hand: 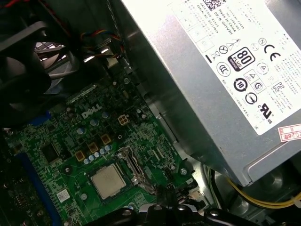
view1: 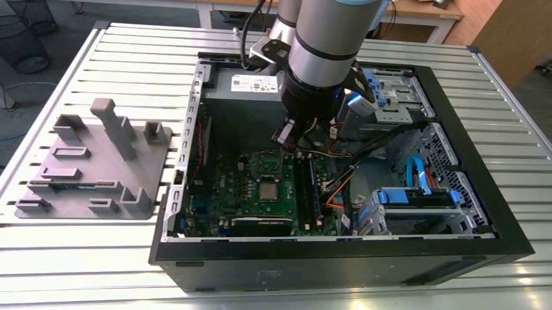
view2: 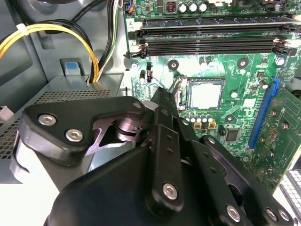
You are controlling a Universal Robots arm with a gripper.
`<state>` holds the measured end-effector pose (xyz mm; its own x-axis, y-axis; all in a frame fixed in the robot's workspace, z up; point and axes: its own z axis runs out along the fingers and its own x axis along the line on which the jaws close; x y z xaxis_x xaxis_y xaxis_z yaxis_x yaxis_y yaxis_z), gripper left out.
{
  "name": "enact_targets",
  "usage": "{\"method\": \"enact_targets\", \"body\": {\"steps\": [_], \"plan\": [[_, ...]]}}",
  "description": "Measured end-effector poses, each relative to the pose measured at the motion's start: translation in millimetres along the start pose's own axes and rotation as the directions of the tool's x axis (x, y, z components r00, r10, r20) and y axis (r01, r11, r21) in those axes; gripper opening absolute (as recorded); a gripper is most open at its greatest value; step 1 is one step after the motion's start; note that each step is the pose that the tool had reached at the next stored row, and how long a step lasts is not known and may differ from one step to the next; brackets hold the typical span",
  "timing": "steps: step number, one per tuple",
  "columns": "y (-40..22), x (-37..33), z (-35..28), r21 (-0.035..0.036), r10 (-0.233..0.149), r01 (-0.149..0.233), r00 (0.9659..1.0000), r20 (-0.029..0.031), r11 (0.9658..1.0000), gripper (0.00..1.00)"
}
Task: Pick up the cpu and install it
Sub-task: 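Close the cpu cover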
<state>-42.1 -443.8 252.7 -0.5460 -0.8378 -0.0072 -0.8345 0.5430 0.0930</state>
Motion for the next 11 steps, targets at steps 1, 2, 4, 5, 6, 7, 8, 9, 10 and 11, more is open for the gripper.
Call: {"method": "enact_targets", "body": {"steps": [1,2,4,5,6,7,8,9,10,11], "plan": [[-0.2,-0.2,-0.2,-0.0003,-0.001,0.001,1.0,-0.0002,1.0,0.11],[-0.1,-0.4,-0.3,-0.0002,-0.001,0.001,1.0,-0.0005,1.0,0.11],[0.0,-0.6,-0.3,-0.0002,-0.001,0.001,1.0,-0.0004,1.0,0.11],[0.0,-0.7,-0.2,-0.0003,-0.001,0.001,1.0,-0.0003,1.0,0.11],[0.0,-0.7,-0.2,-0.0002,-0.001,0.001,1.0,-0.0003,1.0,0.11],[0.0,-0.7,-0.2,-0.0003,-0.001,0.001,1.0,-0.0003,1.0,0.11],[0.0,-0.8,-0.2,-0.0003,-0.001,0.001,1.0,-0.0003,1.0,0.11],[-0.1,-0.8,-0.1,-0.0003,-0.001,0.001,1.0,-0.0003,1.0,0.11],[-0.1,-0.8,-0.2,-0.0003,-0.001,0.001,1.0,-0.0004,1.0,0.11],[-0.2,-0.9,-0.1,-0.0003,-0.001,0.001,1.0,-0.0004,1.0,0.11]]}}
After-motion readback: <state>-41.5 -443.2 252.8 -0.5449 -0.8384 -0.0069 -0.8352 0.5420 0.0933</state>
